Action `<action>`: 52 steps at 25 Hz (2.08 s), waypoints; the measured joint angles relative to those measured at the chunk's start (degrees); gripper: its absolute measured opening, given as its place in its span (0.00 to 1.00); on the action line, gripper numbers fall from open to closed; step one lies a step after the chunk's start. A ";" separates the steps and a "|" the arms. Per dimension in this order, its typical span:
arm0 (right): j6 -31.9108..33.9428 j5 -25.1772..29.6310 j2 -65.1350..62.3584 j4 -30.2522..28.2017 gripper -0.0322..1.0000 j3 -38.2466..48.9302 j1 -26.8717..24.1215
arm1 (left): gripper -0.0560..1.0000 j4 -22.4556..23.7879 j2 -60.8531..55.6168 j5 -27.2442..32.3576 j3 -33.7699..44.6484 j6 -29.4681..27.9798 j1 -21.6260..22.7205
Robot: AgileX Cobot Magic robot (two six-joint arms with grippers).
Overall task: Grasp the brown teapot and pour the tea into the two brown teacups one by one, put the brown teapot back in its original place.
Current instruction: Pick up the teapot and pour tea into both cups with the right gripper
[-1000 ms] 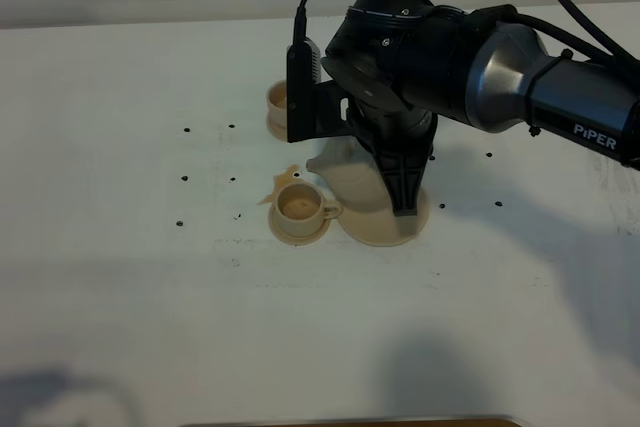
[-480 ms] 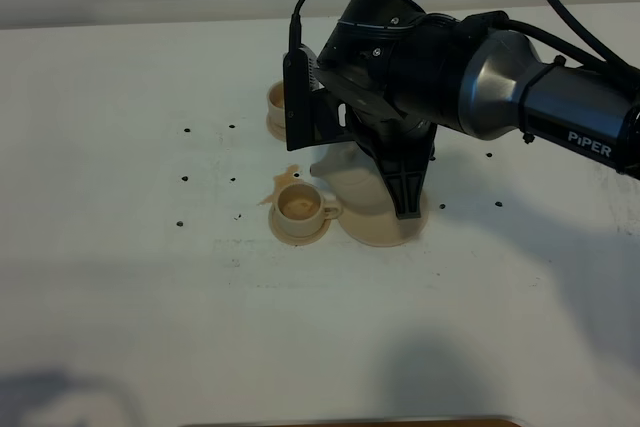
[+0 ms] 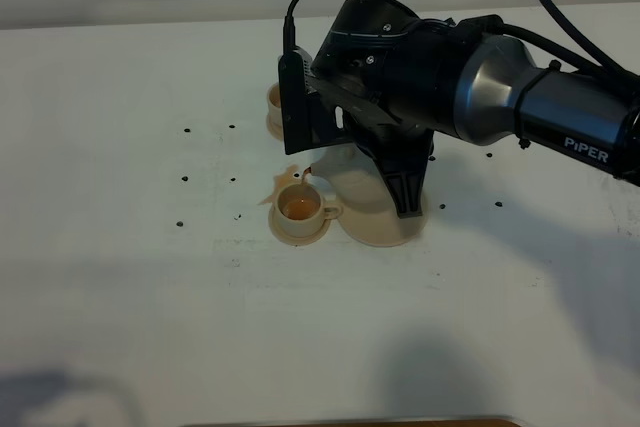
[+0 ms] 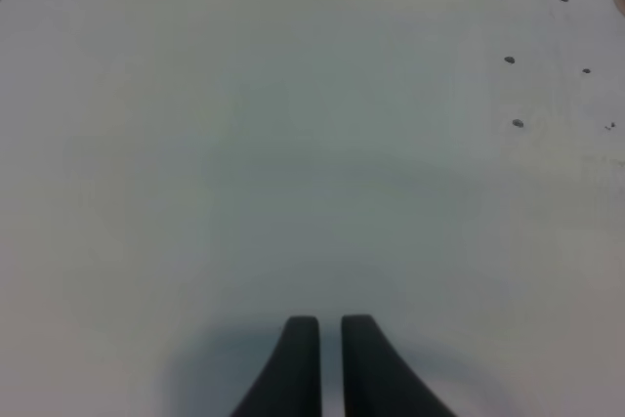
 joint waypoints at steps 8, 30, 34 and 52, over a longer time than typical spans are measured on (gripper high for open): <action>-0.73 0.63 0.00 -0.24 0.11 0.00 0.21 | 0.16 0.00 0.00 0.00 0.00 0.00 0.00; -2.59 2.37 0.00 -1.81 0.11 0.00 1.87 | 0.16 0.00 0.00 0.00 0.00 0.00 0.00; -2.59 2.37 0.00 -2.23 0.11 0.00 1.95 | 0.16 0.00 0.00 0.00 0.00 0.00 0.00; -2.54 2.52 0.00 -4.13 0.11 0.00 2.52 | 0.16 0.00 0.00 0.00 0.00 0.00 0.00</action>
